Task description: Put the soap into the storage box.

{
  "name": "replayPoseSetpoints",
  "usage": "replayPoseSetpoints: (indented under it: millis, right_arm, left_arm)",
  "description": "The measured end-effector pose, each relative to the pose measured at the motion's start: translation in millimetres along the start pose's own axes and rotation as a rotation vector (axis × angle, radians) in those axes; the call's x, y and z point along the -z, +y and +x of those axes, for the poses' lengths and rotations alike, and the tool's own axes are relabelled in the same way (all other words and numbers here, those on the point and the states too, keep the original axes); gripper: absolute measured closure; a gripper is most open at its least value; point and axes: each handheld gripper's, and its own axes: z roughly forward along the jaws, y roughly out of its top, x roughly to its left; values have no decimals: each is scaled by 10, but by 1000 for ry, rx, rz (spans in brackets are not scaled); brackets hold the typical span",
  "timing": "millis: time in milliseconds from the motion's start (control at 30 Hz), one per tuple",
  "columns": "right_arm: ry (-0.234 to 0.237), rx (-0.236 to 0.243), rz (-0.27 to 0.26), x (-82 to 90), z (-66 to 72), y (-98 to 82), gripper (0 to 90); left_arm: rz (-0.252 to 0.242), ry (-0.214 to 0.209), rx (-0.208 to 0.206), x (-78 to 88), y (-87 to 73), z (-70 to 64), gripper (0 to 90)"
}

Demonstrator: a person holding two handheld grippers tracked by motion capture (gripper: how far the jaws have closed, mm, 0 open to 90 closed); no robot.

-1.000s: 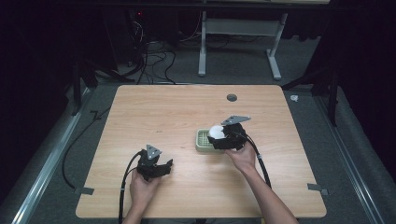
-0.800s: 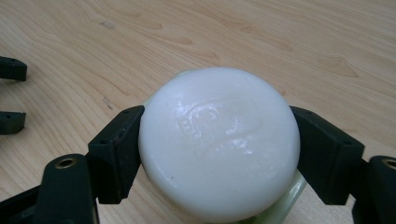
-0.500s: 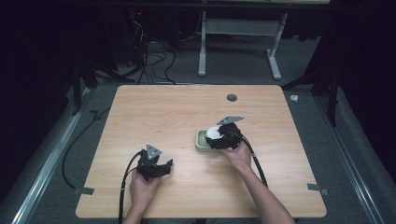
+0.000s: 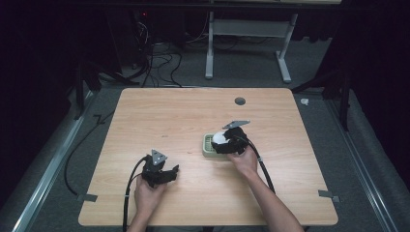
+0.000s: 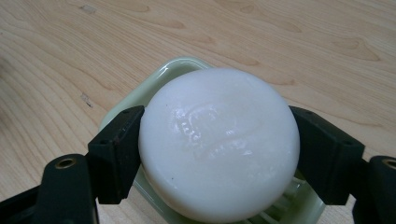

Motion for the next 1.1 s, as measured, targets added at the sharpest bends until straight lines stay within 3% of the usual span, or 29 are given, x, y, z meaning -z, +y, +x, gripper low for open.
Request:
replayPoseSetpoints:
  millis: [633, 833, 1100]
  right_arm:
    - [-19, 11, 28, -97, -15, -34, 235]
    - [-18, 21, -23, -8, -19, 2, 221]
    - [0, -3, -24, 83, -71, -10, 201]
  left_arm:
    - [0, 0, 0, 0, 0, 0, 294]
    - [0, 0, 0, 0, 0, 0, 294]
    - [0, 0, 0, 0, 0, 0, 294]
